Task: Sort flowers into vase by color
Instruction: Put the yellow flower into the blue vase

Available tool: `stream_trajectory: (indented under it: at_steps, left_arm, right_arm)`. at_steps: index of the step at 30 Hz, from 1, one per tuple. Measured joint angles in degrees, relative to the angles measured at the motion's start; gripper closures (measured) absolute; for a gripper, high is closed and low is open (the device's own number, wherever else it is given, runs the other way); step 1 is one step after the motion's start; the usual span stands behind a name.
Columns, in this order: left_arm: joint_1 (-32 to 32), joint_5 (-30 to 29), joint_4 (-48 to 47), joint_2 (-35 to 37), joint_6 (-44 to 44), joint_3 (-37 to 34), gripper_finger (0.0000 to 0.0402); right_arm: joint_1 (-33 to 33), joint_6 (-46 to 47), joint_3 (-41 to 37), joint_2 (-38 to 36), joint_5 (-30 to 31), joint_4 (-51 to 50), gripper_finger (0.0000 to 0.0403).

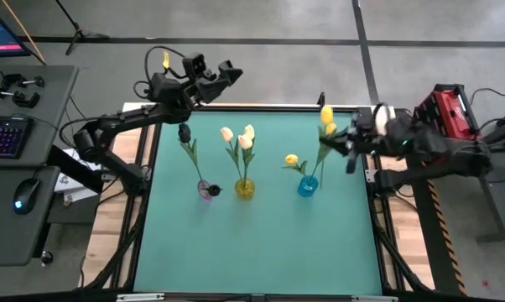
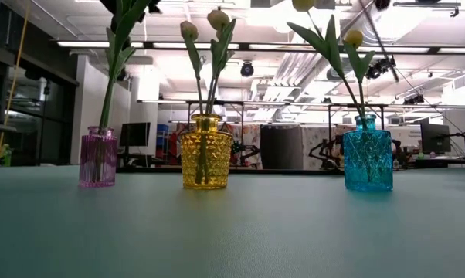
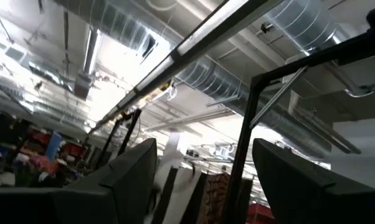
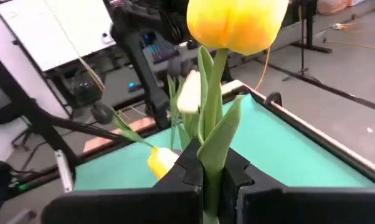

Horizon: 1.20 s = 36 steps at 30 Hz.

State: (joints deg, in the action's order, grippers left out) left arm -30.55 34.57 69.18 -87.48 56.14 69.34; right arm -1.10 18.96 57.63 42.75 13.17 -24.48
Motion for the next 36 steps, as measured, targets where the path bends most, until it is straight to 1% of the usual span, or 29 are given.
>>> stream_trajectory:
  at_steps: [2, 5, 7, 10, 15, 22, 30, 36]
  left_arm:
    - [0.0, -0.5, -0.2, 0.8, -0.4, 0.0, 0.0149]
    - [-0.2, -0.8, -0.3, 1.8, -0.3, 0.0, 0.0149]
    - [-0.2, -0.8, -0.5, 2.2, -0.3, 0.0, 0.0149]
    - [-0.2, -0.9, -0.6, 2.4, -0.3, 0.0, 0.0149]
    - [-0.2, -1.4, -0.9, 2.4, 0.3, 0.0, 0.0149]
    - [-0.2, -1.4, -0.9, 2.4, 0.3, 0.0, 0.0149]
    - [-0.2, -1.4, -0.9, 2.4, 0.4, 0.0, 0.0149]
    - [-0.2, -1.4, -0.9, 2.4, 0.6, 0.0, 0.0149]
  right_arm:
    - [-1.6, 0.2, -5.4, -1.0, 2.9, 5.8, 0.0403]
    - [-2.5, 0.1, -12.0, -3.0, 4.8, 16.4, 0.0403]
    - [-2.5, 0.0, -14.5, -4.3, 6.4, 19.2, 0.0403]
    - [-2.5, -1.0, -15.8, -6.1, 9.3, 18.5, 0.0403]
    - [-2.5, -3.5, -15.6, -8.2, 11.9, 16.6, 0.0403]
    - [-2.5, -3.8, -15.7, -7.1, 12.5, 16.7, 0.0403]
    - [-2.5, -2.2, -19.5, -5.5, 14.8, 16.4, 0.0403]
    - [-2.5, -1.0, -19.9, -5.6, 13.1, 16.5, 0.0403]
